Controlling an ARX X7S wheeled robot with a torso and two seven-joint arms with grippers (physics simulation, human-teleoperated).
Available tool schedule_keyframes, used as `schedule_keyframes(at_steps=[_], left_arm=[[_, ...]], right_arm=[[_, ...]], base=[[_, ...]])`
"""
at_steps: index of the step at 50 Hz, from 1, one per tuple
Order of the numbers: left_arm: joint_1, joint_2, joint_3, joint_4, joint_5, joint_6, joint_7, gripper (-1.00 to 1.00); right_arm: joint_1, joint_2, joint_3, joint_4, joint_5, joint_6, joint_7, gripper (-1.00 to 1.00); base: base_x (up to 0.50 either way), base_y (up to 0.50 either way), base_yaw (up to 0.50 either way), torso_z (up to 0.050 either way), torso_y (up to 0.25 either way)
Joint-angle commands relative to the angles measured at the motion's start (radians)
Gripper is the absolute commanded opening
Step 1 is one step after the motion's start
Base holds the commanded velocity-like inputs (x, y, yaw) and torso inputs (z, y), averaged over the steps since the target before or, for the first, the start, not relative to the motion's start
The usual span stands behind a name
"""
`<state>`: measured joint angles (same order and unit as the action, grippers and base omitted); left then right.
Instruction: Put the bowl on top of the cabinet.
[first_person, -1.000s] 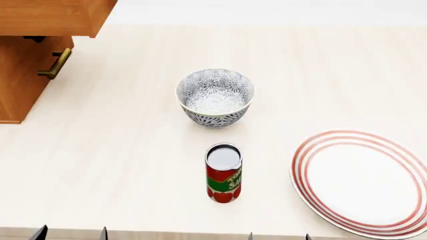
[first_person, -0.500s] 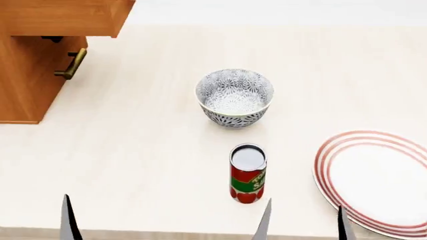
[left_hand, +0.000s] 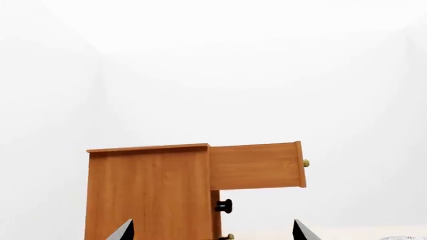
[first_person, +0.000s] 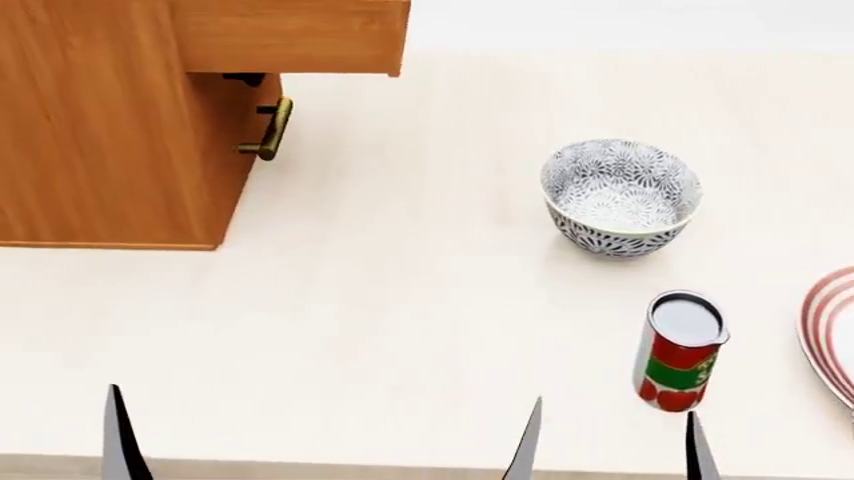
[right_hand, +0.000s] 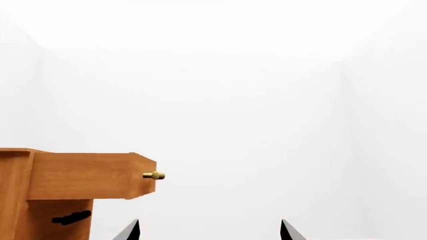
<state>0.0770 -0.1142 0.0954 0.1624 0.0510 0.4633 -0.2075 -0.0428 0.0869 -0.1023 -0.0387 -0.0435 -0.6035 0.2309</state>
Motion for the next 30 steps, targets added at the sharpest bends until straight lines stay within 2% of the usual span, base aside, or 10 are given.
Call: schedule_keyframes(at_steps=[1,25,30], left_arm=[[0.001,-0.013,0.012,0.003,-0.002,0.014,-0.018,1.0],[-0.001,-0.034,0.034,0.001,0.001,0.018,-0.046,1.0],[-0.004,-0.035,0.038,-0.005,0.001,0.011,-0.052,1.0]], right_arm=[[-0.001,0.014,-0.014,0.001,-0.012,-0.025,0.026,1.0],[0.003,0.038,-0.042,0.003,0.004,-0.027,0.056,1.0],[0.006,0.039,-0.047,0.011,0.003,-0.021,0.064,1.0]], base=[[0.0,0.5,0.0,0.0,0.0],[0.0,0.5,0.0,0.0,0.0],[0.0,0.01,0.0,0.0,0.0]])
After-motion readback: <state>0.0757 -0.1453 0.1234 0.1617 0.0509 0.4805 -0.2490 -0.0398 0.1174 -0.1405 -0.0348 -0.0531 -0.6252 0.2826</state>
